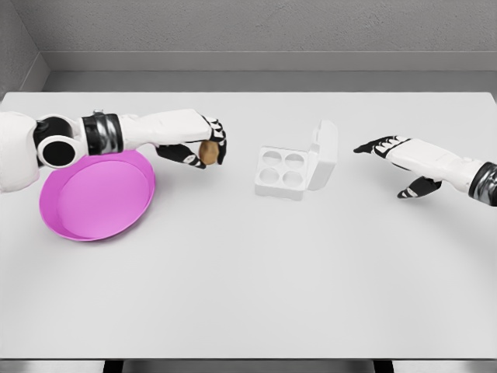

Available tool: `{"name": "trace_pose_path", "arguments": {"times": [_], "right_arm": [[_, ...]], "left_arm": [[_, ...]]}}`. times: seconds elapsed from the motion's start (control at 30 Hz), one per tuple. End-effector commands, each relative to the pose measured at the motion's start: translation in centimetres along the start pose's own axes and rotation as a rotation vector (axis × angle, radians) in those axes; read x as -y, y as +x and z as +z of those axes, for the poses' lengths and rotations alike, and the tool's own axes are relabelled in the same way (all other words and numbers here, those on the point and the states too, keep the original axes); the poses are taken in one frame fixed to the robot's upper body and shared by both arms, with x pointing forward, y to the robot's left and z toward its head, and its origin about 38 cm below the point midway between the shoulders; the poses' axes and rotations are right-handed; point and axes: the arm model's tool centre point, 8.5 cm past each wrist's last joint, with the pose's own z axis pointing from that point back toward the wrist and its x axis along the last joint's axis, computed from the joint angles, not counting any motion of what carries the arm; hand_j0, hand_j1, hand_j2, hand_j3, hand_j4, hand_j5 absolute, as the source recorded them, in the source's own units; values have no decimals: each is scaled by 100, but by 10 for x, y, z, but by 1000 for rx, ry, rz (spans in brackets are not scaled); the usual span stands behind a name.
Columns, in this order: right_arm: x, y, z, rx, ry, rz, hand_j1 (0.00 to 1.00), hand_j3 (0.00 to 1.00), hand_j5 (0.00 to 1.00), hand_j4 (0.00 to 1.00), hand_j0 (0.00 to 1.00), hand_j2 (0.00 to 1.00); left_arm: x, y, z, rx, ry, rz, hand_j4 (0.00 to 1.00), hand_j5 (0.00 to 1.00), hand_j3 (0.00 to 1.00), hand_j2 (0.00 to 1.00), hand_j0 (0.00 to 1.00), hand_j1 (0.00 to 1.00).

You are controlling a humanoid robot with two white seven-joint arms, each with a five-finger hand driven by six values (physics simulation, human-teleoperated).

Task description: Pack egg into the box and close the box lid

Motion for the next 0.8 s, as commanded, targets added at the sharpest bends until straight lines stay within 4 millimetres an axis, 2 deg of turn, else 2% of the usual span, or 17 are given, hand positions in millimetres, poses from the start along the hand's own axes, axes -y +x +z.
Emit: {"name": "trace_pose_path", "arguments": {"times": [0.0, 0.27, 0.77], "right_arm": [[0, 0, 0, 1, -3, -7, 100, 100, 100, 100, 100, 100], [1, -1, 1, -1, -4, -6, 100, 100, 100, 100, 100, 100], [0, 0, 0, 0, -5, -7, 100, 100, 100, 100, 100, 100]], "left_arm": [[-2, 5, -11, 21, 6, 4, 39, 39, 39, 39, 39, 39], [-11, 14, -29, 56, 28, 4, 39, 39, 39, 39, 39, 39], [-13, 26, -72, 94, 29, 4, 39, 39, 39, 39, 39, 39]]}}
